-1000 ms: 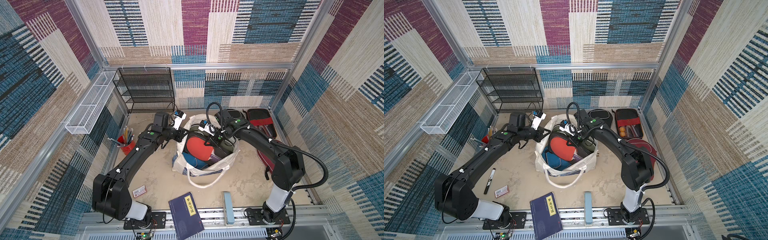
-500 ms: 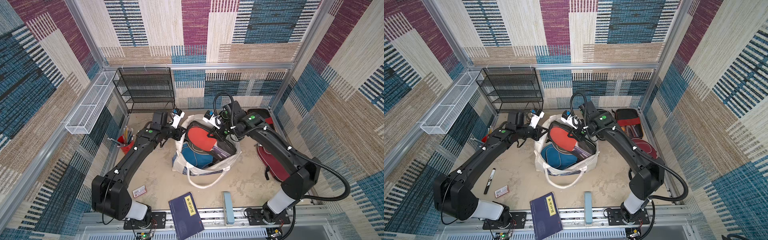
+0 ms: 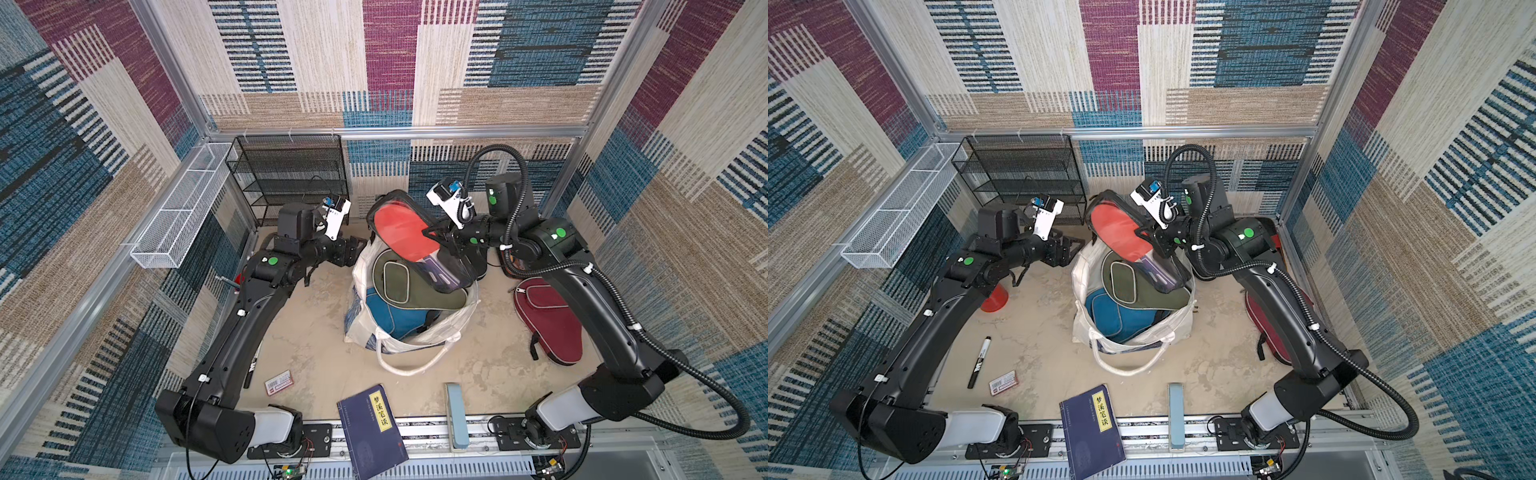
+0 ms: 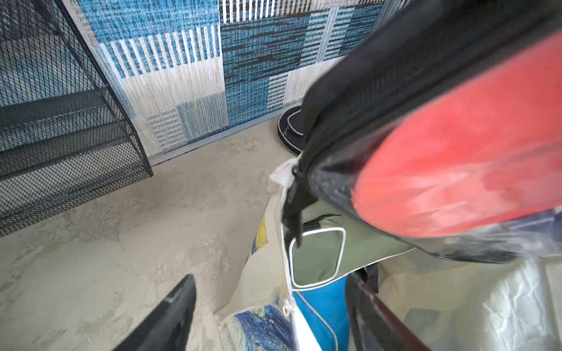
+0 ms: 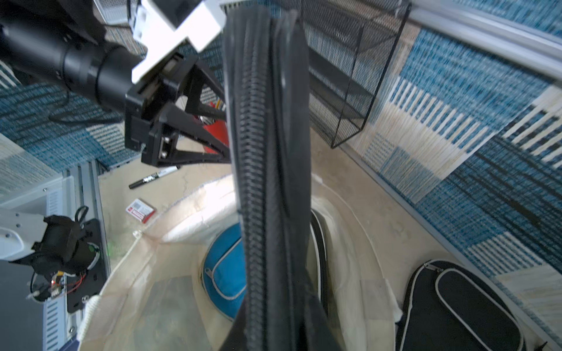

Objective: Remove the ping pong set from the canvas bag
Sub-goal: Pick up the ping pong set from the canvas bag.

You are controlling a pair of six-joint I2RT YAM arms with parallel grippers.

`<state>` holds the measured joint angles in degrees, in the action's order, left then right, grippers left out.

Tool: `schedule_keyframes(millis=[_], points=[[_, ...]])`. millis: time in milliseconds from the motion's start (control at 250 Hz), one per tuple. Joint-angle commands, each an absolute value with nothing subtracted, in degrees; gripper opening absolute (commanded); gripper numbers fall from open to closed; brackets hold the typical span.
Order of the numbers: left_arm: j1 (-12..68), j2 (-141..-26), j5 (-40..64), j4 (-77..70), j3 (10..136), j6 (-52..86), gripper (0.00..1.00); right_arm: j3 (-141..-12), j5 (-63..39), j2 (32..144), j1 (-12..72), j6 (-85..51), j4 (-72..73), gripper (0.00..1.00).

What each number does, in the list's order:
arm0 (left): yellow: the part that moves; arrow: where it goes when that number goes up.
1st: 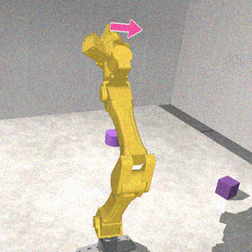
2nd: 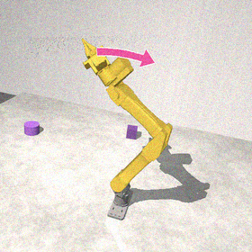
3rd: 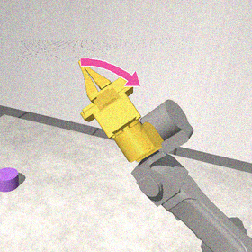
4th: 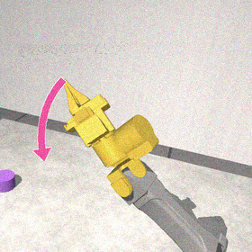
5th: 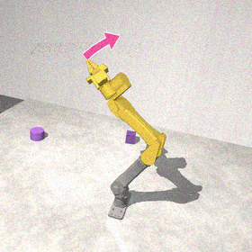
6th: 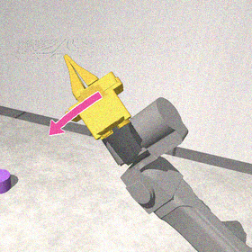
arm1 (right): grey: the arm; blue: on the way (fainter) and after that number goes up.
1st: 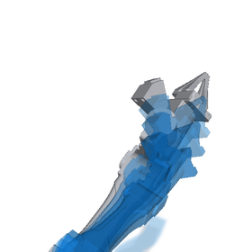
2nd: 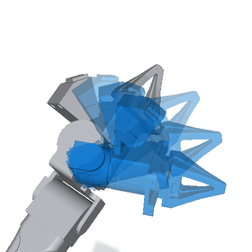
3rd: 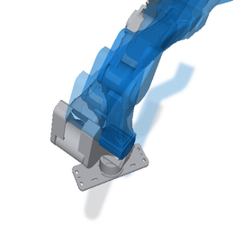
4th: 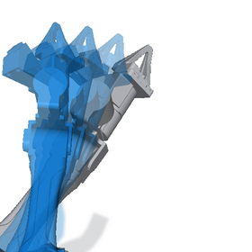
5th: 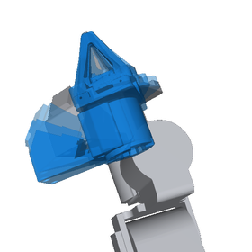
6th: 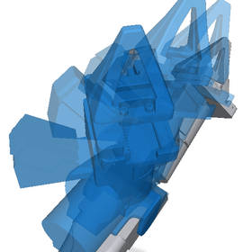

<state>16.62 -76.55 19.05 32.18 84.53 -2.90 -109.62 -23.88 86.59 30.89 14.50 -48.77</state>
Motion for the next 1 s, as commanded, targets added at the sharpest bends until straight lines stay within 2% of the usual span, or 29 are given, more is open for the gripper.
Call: schedule_keyframes(millis=[0, 136, 184, 212, 356, 512, 636, 688, 752, 796, 824, 868, 904, 968, 996], points=[[16.3, -75.6, 26.71, 30.56, 83.67, -0.29, 0.84, -110.39, -28.03, 86.35, 30.84, 7.48, -37.23, 0.0], [15.91, -75.5, 40.02, 21.61, 79.4, 5.59, 0.89, -109.37, -34.51, 86.76, 29.87, 2.62, -30.51, 0.0], [15.62, -75.67, 43.65, 17.53, 77.73, 8.44, 0.98, -108.59, -36.62, 86.82, 29.31, 1.09, -28.27, 0.0], [15.41, -75.72, 45.83, 14.45, 76.51, 10.49, 0.99, -108.18, -38.08, 86.85, 28.9, 0.28, -27.15, 0.0], [13.25, -75.76, 56.05, -8.31, 69.49, 25.19, 1.0, -103.92, -45.67, 85.98, 26.75, -4.77, -20.31, 0.0], [10.87, -78.0, 60.81, -32.45, 65.54, 41.74, 1.0, -97.25, -51.16, 84.74, 25.84, -10.96, -12.3, 0.0], [10.28, -80.9, 61.78, -39.76, 66.26, 47.37, 1.0, -91.24, -55.36, 83.39, 25.75, -17.91, -1.94, 0.0], [10.28, -81.62, 61.72, -41.78, 66.38, 49.05, 0.97, -89.23, -55.65, 83.14, 25.83, -20.02, 1.15, 0.0], [10.28, -82.26, 62.05, -43.59, 66.62, 50.41, 0.88, -88.2, -55.52, 83.32, 25.72, -21.24, 2.9, 0.0], [10.28, -82.36, 62.23, -43.63, 66.96, 50.86, 0.73, -87.54, -54.98, 83.28, 25.78, -21.82, 3.61, 0.0], [10.28, -82.35, 62.5, -43.64, 67.25, 51.01, 0.57, -87.3, -55.02, 83.39, 25.79, -22.07, 4.02, 0.0], [10.27, -82.36, 62.64, -43.21, 67.73, 51.24, 0.21, -87.52, -54.65, 83.49, 25.79, -22.15, 4.0, 0.0], [10.37, -82.14, 62.59, -42.13, 68.38, 51.01, 0.0, -87.8, -54.05, 83.71, 25.77, -22.29, 3.84, 0.0], [10.28, -81.38, 62.83, -39.01, 70.28, 49.3, 0.0, -89.09, -53.88, 84.21, 25.83, -21.45, 2.49, 0.0], [10.22, -80.94, 62.76, -36.82, 71.53, 47.93, 0.0, -89.95, -53.46, 84.45, 25.71, -20.81, 1.22, 0.07]])
